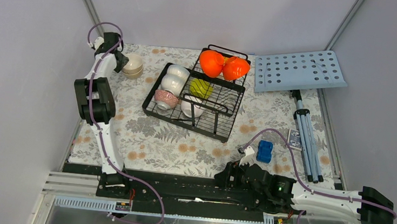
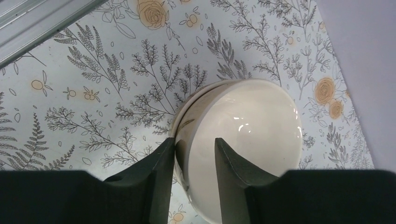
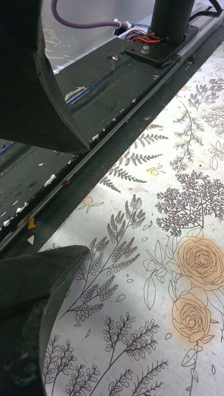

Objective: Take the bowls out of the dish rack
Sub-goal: Place the bowl with the bowl.

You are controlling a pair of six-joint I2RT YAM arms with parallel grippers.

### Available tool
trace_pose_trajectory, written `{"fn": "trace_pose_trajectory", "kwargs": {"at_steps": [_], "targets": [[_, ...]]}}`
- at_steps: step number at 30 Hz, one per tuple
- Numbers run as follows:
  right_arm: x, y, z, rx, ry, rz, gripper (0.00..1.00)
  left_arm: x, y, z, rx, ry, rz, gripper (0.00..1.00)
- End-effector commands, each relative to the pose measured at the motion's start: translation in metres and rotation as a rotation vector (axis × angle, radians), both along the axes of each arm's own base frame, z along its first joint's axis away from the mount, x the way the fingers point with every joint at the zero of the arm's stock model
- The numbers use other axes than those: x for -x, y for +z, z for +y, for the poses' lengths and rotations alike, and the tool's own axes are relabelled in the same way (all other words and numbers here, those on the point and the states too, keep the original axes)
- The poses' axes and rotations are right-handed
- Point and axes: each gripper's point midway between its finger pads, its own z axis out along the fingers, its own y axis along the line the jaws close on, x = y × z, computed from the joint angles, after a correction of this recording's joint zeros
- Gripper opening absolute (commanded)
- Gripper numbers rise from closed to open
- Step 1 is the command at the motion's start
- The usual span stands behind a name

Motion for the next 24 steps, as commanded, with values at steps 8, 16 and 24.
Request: {"fn": "trace_pose_trajectory", "kwargs": {"at_steps": [8, 16, 24], "targets": [[-0.005, 0.007, 0.002, -0.019, -0.025, -0.018, 0.79, -0.009, 0.072, 0.005, -0.07, -0.008, -0.138, 0.5], [-0.004, 0.009, 0.004, -0.033, -0.015, -0.019, 0.79, 0.004, 0.064, 0.008, -0.079, 0.01, -0.097, 0.5], [-0.003, 0.011, 0.004, -0.042, -0.013, -0.021, 0.79, 0.008, 0.052, 0.003, -0.056, -0.001, -0.078, 0.44]]}}
